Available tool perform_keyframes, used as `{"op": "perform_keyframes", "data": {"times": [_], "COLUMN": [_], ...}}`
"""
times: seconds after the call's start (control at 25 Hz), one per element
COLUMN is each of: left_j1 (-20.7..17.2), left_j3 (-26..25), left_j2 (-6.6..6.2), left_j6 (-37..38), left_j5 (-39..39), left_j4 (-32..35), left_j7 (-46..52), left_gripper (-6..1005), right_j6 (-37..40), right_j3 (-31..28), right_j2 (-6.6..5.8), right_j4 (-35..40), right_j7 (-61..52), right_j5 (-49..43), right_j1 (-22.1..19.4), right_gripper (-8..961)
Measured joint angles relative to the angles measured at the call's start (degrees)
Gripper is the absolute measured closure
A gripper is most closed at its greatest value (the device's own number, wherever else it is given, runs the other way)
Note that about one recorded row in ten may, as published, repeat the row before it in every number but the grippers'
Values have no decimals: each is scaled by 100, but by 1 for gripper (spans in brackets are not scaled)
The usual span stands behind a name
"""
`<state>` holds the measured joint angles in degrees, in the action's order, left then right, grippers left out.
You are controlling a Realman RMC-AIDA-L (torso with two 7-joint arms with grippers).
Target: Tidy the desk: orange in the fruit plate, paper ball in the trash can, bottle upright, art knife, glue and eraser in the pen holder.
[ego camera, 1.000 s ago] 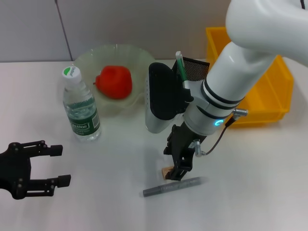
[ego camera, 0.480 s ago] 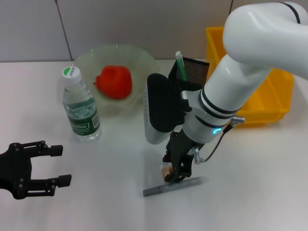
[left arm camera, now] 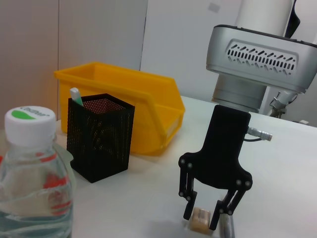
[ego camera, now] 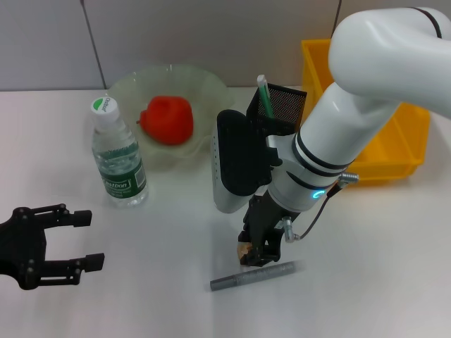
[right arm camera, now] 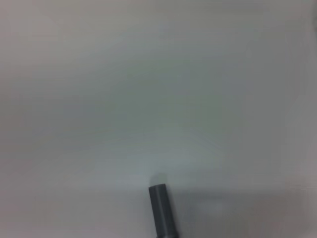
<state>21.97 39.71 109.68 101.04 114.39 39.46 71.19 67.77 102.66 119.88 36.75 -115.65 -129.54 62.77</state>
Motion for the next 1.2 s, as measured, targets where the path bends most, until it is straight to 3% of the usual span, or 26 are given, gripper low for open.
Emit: {"op": "perform_keyframes", "data": {"times": [0.56,0.84,1.0,1.04,1.12,1.2], "left_j1": [20,27,27,27,27,21], "left_j3": [-44,-90,-90,-90,-89,-87], "left_j2": [-9,-9,-9,-9,-8,-4], "left_j6": [1,2,4,4,4,5], "left_j5": [-2,12,13,13,5,-3], "left_j4": [0,0,0,0,0,0], "left_j7": [5,8,17,17,19,23], "left_gripper": [199,199,199,199,199,199], "right_j6": [-67,57,528,528,844,912], "right_j3": [-7,-285,-1391,-1391,-2236,-2541], "right_j2": [0,-22,-71,-71,-71,-75], "right_j4": [-16,323,1107,1107,1680,1987], "right_j7": [-19,-266,-1106,-1106,-1583,-1915], "right_j5": [0,-21,-631,-631,-1232,-1638], "right_j1": [-12,-23,-30,-30,-40,-47], "right_gripper": [604,689,702,702,702,703]}}
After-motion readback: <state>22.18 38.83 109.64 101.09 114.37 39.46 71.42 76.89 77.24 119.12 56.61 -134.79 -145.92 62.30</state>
